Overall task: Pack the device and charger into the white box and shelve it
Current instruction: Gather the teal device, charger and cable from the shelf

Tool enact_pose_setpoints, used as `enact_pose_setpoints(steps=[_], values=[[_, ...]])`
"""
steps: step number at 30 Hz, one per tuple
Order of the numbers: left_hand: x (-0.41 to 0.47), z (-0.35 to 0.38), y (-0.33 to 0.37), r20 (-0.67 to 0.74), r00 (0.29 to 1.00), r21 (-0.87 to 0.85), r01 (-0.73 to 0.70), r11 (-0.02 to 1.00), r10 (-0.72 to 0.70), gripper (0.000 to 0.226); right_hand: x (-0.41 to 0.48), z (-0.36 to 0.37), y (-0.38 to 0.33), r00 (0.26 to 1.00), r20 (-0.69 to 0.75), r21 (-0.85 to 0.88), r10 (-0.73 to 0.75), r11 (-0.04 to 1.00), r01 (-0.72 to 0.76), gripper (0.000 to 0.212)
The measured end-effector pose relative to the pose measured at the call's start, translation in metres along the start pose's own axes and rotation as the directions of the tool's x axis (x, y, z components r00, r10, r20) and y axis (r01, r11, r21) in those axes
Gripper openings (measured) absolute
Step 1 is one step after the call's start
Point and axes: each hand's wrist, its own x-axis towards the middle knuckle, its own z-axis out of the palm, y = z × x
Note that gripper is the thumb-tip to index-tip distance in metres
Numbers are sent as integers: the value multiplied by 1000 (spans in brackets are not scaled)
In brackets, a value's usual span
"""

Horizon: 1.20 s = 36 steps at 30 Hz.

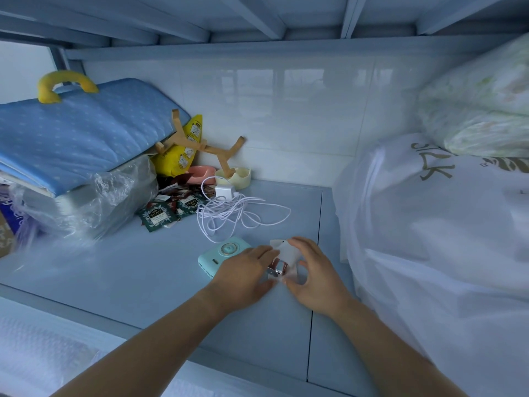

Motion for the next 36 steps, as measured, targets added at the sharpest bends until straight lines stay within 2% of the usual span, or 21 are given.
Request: enact_pose_setpoints(steps=[6, 11, 19, 23, 28, 36], values=[[5, 2, 0, 28, 1000, -26, -2, 1000, 3, 60, 0, -1, 8, 995, 24, -63, 93, 994, -91, 65], [15, 6, 8, 91, 996, -56, 30, 998, -25, 64, -1, -3, 6, 995, 43, -32, 93, 995, -91, 64], [21, 4, 6, 106, 994, -56, 46, 997, -40, 64, -3, -6, 13, 993, 40, -167, 115, 980, -107, 55], [14, -1, -6, 49, 997, -4, 54, 999, -54, 65, 4, -2, 6, 996, 30, -158, 89, 984, -83, 46], [9, -14, -24, -30, 999, 39, 44, 998, -43, 52, 20, 13, -10, 999, 4, -170, 40, 985, -39, 35], [10, -35, -68, -86, 991, 45, 102, 994, -98, 46, 59, 35, -27, 999, 32, -209, -5, 978, 12, 33]])
